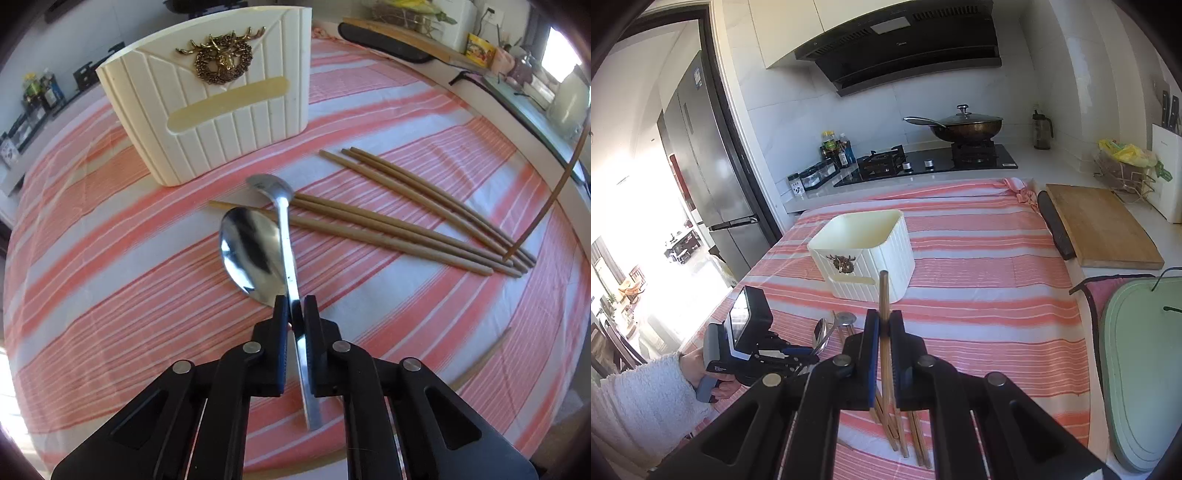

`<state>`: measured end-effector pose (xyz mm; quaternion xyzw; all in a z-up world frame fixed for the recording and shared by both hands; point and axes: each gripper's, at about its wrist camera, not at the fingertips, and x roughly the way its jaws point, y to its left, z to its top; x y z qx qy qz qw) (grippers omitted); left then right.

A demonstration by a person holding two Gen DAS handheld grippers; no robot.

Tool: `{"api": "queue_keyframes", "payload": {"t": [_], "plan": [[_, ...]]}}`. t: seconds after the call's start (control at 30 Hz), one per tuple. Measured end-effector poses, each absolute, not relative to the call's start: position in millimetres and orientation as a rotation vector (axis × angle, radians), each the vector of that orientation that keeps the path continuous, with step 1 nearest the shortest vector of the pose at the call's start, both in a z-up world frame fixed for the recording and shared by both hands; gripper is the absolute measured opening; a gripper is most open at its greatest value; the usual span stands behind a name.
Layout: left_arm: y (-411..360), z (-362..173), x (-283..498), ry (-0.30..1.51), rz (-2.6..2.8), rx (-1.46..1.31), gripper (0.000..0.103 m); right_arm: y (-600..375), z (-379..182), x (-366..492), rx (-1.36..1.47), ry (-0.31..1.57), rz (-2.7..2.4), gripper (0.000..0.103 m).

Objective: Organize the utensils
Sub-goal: 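Lift the spoon with the left tool while the right tool carries the chopstick toward the white box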

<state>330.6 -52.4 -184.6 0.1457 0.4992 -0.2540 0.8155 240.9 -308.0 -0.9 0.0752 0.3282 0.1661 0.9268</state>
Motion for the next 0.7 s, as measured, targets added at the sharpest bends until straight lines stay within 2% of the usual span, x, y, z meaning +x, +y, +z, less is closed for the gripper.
{"api": "queue_keyframes", "payload": {"t": [0.23, 0.53, 0.7], "plan": [[-12, -159, 321, 0.976, -0.479, 0.149, 0.0, -318, -7, 237, 0.178, 0.672, 0.329, 0.006], [44, -169, 322, 0.918, -0.141, 0.29, 0.0, -315, -9, 236, 0.181, 0.67, 0.327, 0.006], [59, -185, 326, 0.981, -0.158, 0.284, 0.003, -310, -8, 237, 0.17, 0.67, 0.334, 0.006]]}}
